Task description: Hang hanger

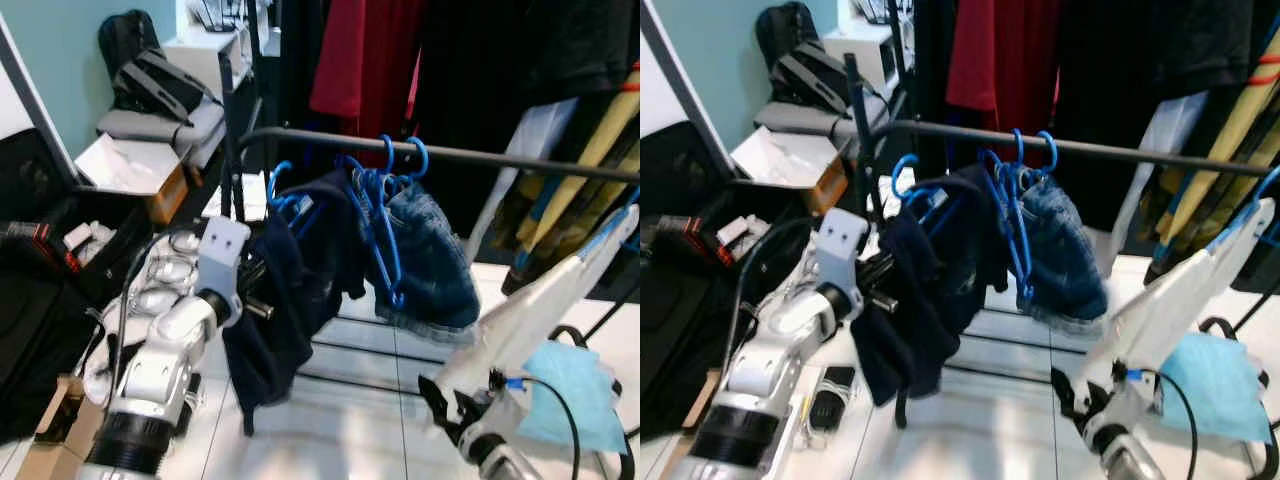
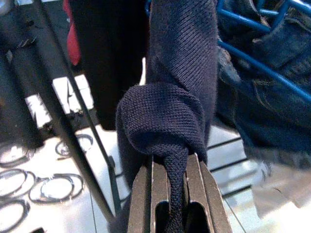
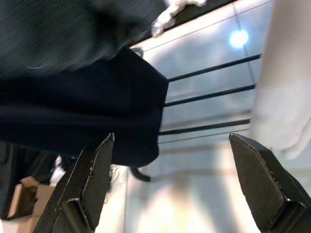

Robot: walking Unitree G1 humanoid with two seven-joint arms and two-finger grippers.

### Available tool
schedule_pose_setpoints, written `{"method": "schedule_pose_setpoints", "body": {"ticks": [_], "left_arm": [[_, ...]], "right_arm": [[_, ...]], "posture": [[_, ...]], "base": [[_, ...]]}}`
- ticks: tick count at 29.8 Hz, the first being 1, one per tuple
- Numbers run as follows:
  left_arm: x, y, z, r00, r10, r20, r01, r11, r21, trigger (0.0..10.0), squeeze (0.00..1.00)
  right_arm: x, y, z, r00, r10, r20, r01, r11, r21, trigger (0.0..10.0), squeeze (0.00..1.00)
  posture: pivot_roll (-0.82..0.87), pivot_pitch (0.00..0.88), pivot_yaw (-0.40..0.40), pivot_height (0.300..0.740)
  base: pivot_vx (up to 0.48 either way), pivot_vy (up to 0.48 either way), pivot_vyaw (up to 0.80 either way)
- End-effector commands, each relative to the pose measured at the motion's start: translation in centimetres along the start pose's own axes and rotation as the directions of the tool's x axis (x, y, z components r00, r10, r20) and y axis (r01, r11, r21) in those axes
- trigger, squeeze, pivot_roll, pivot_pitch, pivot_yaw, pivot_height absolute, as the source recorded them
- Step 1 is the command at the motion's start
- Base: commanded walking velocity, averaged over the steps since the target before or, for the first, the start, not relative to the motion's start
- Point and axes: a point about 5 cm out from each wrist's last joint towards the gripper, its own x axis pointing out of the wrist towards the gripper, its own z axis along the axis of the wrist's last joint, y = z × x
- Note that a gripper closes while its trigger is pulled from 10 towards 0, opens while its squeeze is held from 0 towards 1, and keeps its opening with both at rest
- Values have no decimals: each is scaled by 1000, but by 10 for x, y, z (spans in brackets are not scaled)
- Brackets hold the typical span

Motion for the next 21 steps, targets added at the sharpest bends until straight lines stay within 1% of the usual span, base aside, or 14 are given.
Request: {"method": "schedule_pose_setpoints", "body": {"ticks": [1,5,9,10,14,17,20,21], "left_arm": [[6,-7,14,999,-20,46,18,999,29,10000,0],[7,-10,17,998,-27,52,25,999,34,10000,0],[10,-15,21,998,-35,60,33,999,36,10000,0],[12,-20,27,996,-38,86,34,998,43,10000,0],[13,-23,30,994,-32,100,28,999,44,10000,0],[14,-24,29,997,-23,77,19,998,54,10000,0],[14,-24,29,997,-23,77,19,998,54,10000,0],[14,-24,26,999,-14,51,11,998,65,10000,0]], "right_arm": [[-5,-6,-6,999,-27,-26,27,1000,1,10000,0],[-5,-6,-5,999,-26,-19,26,1000,3,10000,0],[-4,-6,-5,999,-29,-17,29,1000,9,10000,0],[-4,-6,-5,999,-31,-15,31,999,11,10000,0],[-4,-6,-5,999,-31,-14,31,999,10,10000,0],[-4,-6,-5,999,-32,-16,32,999,11,10000,0],[-4,-6,-5,999,-32,-16,32,999,11,10000,0],[-4,-6,-5,999,-33,-17,33,999,12,10000,0]], "posture": [[-84,39,-14,740],[-84,39,-14,740],[-85,42,-13,740],[-86,43,-14,740],[-86,43,-14,740],[-84,43,-14,740],[-84,43,-14,740],[-84,43,-14,740]], "base": [[307,0,-800],[315,0,-800],[291,0,0],[0,0,0],[0,0,0],[0,0,0],[0,0,0],[0,0,0]]}}
